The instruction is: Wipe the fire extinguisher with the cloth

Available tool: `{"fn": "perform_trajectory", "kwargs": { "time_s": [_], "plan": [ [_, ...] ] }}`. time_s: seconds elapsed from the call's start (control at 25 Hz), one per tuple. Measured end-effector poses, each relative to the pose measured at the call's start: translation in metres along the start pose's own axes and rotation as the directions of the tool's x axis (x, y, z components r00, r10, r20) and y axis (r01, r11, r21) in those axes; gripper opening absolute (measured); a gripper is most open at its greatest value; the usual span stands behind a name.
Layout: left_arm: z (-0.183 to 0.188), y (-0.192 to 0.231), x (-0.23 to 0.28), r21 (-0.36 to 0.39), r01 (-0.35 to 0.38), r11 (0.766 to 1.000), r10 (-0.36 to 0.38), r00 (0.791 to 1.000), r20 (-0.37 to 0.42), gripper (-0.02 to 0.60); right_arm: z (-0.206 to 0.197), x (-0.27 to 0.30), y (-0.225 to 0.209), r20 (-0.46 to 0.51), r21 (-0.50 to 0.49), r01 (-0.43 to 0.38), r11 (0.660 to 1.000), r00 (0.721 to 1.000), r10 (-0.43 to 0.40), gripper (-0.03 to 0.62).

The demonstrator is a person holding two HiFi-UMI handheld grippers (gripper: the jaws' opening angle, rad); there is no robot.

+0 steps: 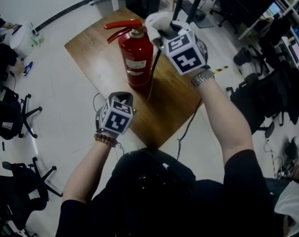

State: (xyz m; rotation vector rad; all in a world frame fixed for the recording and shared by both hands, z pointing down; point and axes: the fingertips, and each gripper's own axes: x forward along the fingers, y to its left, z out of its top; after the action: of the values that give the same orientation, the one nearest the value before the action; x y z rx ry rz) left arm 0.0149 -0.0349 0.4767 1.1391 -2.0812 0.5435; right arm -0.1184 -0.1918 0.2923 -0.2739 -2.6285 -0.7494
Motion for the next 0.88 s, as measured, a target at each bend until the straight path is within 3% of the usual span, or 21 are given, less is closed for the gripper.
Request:
{"fn": "perform_trajectory", "kwargs": {
  "time_s": [0.28, 0.48, 0.88],
  "plan": [
    [0.003, 0.002, -0.004, 0.076, 0.033, 0.997, -0.034, 0.999, 0.01, 0.0, -0.021, 0.006, -0.004, -0.053, 0.075, 0.049, 0.996, 0.998, -0.045, 0.16],
    [0.001, 0.007, 0.002, 0.046, 0.017, 0.999, -0.016, 1.0, -0.004, 0.0, -0.036, 0.015, -0.003, -0.062, 0.091, 0.029, 0.995, 0.998, -0.024, 0.161],
    [0.01, -0.002, 0.027, -0.024, -0.038, 0.999, 0.037, 0.998, -0.054, 0.0, -0.068, 0.029, 0.004, -0.024, 0.124, -0.102, 0.987, 0.994, 0.106, 0.161]
  ]
}}
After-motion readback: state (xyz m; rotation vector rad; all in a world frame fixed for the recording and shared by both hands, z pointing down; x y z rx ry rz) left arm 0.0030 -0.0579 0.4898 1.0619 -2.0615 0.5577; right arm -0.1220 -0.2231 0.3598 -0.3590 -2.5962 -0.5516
